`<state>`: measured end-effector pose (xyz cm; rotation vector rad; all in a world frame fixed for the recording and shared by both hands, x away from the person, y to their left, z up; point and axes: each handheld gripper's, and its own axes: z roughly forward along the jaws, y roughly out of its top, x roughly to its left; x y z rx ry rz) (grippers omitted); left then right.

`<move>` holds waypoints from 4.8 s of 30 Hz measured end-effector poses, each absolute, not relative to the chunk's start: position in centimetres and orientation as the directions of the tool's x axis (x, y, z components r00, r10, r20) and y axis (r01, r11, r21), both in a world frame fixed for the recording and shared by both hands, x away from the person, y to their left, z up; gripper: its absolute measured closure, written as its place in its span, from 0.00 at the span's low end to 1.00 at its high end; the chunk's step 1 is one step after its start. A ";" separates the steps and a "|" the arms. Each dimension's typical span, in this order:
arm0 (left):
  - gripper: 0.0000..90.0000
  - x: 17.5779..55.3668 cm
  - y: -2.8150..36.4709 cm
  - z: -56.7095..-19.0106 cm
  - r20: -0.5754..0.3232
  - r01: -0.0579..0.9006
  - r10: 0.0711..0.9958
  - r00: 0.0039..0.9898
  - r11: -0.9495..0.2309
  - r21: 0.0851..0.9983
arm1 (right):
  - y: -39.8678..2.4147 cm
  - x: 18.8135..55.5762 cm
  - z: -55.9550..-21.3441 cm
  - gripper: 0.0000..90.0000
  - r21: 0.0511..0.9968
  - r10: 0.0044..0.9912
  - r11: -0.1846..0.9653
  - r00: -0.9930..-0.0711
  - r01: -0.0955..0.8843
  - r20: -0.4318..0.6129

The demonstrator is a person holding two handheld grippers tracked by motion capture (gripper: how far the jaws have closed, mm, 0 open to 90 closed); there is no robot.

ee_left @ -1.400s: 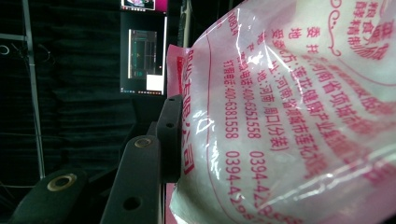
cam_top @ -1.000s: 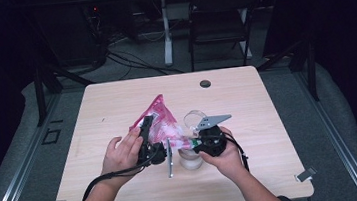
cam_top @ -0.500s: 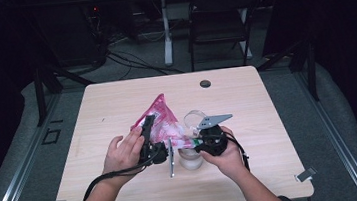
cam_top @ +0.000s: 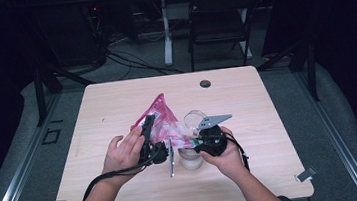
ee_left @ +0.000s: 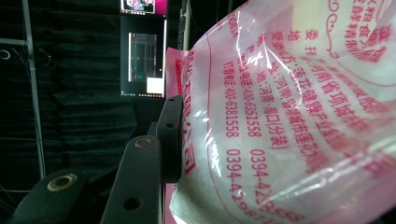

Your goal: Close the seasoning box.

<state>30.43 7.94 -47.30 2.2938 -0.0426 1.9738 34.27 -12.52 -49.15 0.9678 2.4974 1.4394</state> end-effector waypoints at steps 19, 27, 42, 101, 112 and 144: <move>0.71 30.9 7.5 -47.0 0.986 -0.113 0.008 0.169 -0.993 0.028 | -12.7 34.4 -49.2 1.00 0.806 0.577 0.347 -0.787 0.480 0.220; 0.71 30.9 7.4 -47.0 0.986 -0.121 -0.004 0.164 -0.992 0.016 | -12.8 34.5 -49.3 1.00 0.803 0.578 0.351 -0.786 0.481 0.219; 0.71 31.0 7.2 -46.8 0.983 -0.118 -0.022 0.181 -0.993 0.000 | -12.8 34.5 -49.4 1.00 0.798 0.577 0.364 -0.788 0.481 0.212; 0.65 31.2 6.6 -46.1 0.958 -0.111 -0.145 0.249 -0.986 -0.121 | -12.5 34.2 -49.8 1.00 0.781 0.581 0.392 -0.789 0.487 0.200; 0.65 31.2 6.6 -46.1 0.959 -0.111 -0.139 0.249 -0.987 -0.114 | -12.5 34.2 -49.9 1.00 0.780 0.582 0.390 -0.787 0.489 0.202; 0.72 31.0 7.8 -46.7 0.957 -0.071 -0.081 0.278 -0.995 -0.063 | -11.9 34.4 -49.9 1.00 0.778 0.569 0.406 -0.798 0.480 0.196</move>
